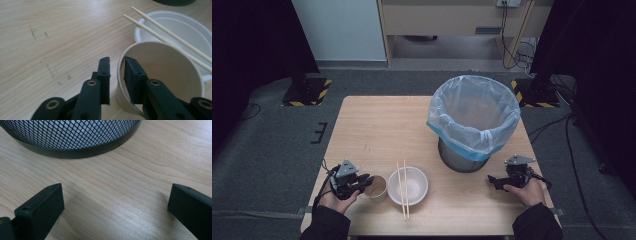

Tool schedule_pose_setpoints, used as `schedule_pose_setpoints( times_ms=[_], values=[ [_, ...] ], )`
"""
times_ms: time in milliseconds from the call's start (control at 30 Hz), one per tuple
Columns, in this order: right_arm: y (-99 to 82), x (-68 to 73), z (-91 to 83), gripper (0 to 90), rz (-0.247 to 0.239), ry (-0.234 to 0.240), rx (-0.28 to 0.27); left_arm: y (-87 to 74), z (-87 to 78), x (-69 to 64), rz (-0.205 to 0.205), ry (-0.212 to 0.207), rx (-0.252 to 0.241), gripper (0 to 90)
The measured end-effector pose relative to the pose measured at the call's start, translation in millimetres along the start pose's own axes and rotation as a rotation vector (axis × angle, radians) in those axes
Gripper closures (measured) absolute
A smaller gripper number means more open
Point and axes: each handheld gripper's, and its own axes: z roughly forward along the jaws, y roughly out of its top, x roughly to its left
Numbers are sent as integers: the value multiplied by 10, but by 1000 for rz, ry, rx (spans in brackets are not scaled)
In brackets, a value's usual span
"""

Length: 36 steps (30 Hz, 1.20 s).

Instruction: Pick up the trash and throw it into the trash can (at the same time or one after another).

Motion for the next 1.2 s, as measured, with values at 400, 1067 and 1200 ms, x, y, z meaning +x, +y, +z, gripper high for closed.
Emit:
schedule_pose_setpoints(
  times_ms=[400,1067,1200],
  values=[
    [0,1,0,8,1,0,0,39,-73,24,-31,25,-39,832],
    [3,-1,4,8,-2,4,-1,157,-576,187,-132,88,-336,833],
    [3,5,5,8,5,5,0,216,-690,182,-128,96,-393,833]
  ],
)
